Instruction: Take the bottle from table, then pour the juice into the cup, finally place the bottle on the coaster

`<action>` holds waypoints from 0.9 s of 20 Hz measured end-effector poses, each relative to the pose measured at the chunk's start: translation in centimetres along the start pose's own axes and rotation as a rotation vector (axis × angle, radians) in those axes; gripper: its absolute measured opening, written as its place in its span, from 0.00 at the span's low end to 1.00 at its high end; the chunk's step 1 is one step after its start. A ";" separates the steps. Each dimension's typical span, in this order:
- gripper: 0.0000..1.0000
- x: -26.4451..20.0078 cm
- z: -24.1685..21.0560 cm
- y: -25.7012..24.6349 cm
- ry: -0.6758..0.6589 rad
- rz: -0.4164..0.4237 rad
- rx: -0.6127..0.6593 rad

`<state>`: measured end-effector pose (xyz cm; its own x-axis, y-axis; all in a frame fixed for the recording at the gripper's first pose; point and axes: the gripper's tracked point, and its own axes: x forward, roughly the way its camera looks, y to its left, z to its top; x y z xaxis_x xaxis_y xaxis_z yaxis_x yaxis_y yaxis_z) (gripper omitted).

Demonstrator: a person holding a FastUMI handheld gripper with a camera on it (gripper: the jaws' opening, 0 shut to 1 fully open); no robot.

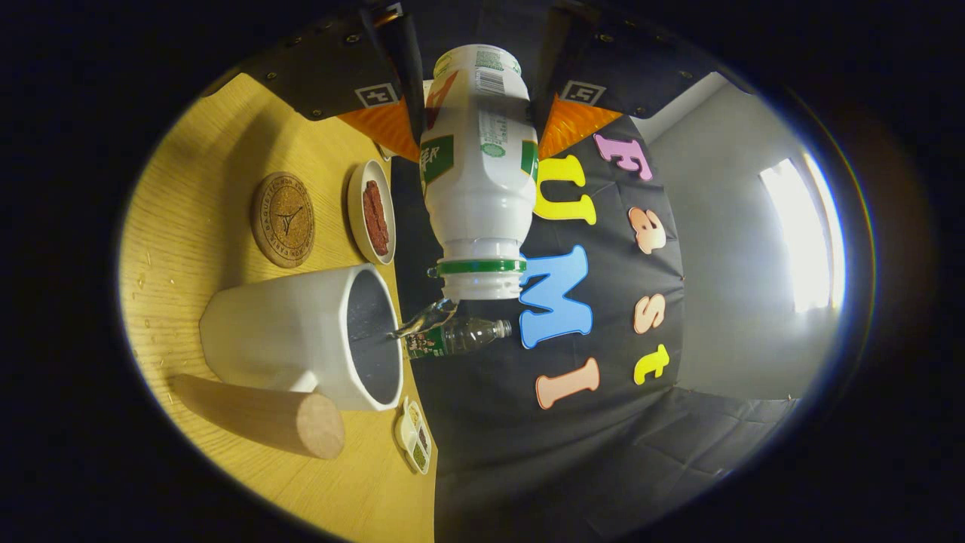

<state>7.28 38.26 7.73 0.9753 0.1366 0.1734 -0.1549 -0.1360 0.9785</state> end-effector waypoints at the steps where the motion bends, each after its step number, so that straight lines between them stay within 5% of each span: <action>1: 0.63 0.0 0.0 0.1 0.001 0.002 0.004; 18: 0.63 0.1 0.2 1.9 -0.021 0.063 0.094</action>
<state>7.15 37.82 9.57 0.9675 0.1040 0.2305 -0.2013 -0.2351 0.9509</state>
